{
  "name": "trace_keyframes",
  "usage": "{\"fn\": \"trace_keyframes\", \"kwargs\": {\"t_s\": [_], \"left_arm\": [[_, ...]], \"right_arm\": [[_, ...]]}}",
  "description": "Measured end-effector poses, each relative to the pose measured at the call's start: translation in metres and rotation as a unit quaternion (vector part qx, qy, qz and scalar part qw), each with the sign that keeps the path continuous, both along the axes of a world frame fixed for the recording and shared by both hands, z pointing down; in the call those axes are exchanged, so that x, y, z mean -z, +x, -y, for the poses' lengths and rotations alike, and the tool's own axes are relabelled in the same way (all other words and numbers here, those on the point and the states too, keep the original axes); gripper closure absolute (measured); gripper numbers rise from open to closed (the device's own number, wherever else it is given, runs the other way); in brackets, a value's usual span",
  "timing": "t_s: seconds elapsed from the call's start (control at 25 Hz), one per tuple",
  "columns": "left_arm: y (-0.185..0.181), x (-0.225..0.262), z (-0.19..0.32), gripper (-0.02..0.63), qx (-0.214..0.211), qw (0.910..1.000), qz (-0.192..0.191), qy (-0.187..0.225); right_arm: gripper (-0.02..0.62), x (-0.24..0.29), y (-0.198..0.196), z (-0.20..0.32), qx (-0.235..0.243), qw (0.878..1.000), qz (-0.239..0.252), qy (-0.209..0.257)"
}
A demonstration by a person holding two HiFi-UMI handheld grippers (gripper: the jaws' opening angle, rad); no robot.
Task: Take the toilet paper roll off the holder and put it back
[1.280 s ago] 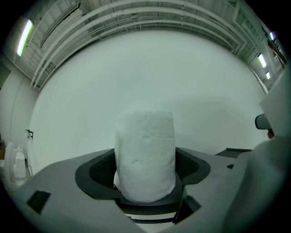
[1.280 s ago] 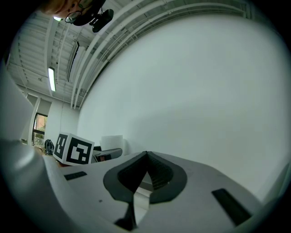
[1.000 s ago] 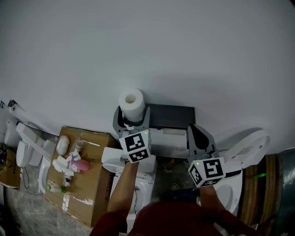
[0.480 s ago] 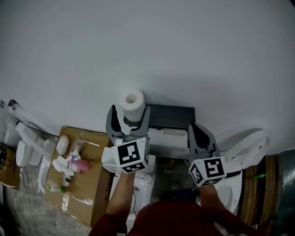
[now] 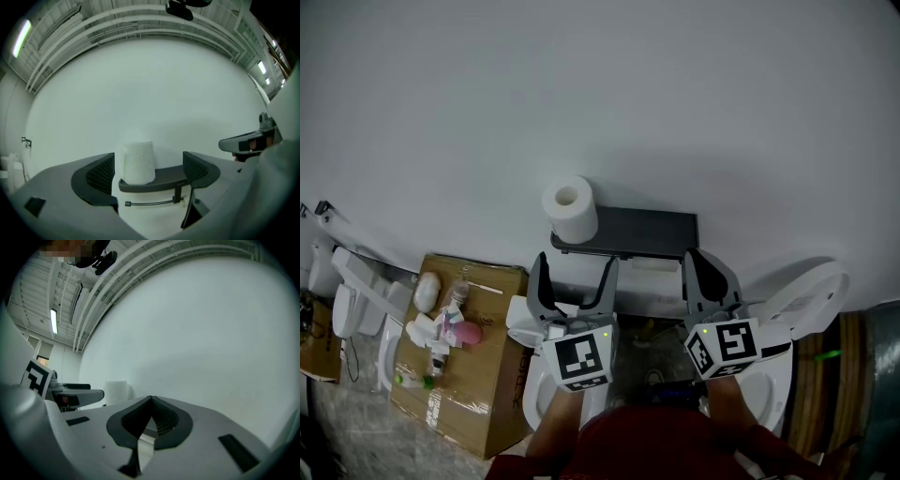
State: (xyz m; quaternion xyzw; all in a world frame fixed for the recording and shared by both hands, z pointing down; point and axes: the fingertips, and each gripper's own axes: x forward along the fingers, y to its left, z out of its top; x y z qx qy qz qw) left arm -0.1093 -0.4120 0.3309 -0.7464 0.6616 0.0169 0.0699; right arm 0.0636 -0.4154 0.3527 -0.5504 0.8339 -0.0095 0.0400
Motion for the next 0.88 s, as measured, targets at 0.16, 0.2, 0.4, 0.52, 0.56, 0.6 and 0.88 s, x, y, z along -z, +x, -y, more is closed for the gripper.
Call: {"fn": "trace_keyframes", "kwargs": {"t_s": [0.16, 0.2, 0.4, 0.52, 0.56, 0.6, 0.88], "left_arm": [[0.004, -0.026, -0.010, 0.146, 0.000, 0.9997, 0.005, -0.023], [0.003, -0.031, -0.011, 0.146, 0.002, 0.9995, 0.009, -0.029], [0.003, -0.033, -0.013, 0.146, 0.000, 0.9996, -0.007, -0.029], [0.004, -0.031, -0.014, 0.147, -0.002, 0.9997, -0.007, -0.025], [0.005, -0.030, -0.015, 0.147, -0.003, 0.9997, -0.001, -0.024], [0.006, -0.031, -0.015, 0.147, -0.005, 0.9996, 0.009, -0.027], [0.011, -0.032, -0.017, 0.251, -0.003, 0.9983, 0.041, -0.041]], "right_arm": [[0.586, -0.002, -0.003, -0.001, 0.004, 1.000, 0.001, -0.003], [0.586, -0.002, -0.004, -0.001, 0.004, 1.000, 0.001, -0.004], [0.586, -0.004, -0.005, -0.002, 0.004, 1.000, 0.001, -0.006], [0.586, -0.003, -0.007, -0.002, 0.004, 1.000, 0.001, -0.006], [0.586, -0.003, -0.007, -0.002, 0.004, 1.000, 0.000, -0.006], [0.586, -0.003, -0.007, -0.002, 0.005, 1.000, 0.000, -0.005], [0.586, -0.002, -0.009, -0.003, 0.009, 1.000, 0.000, -0.002]]}}
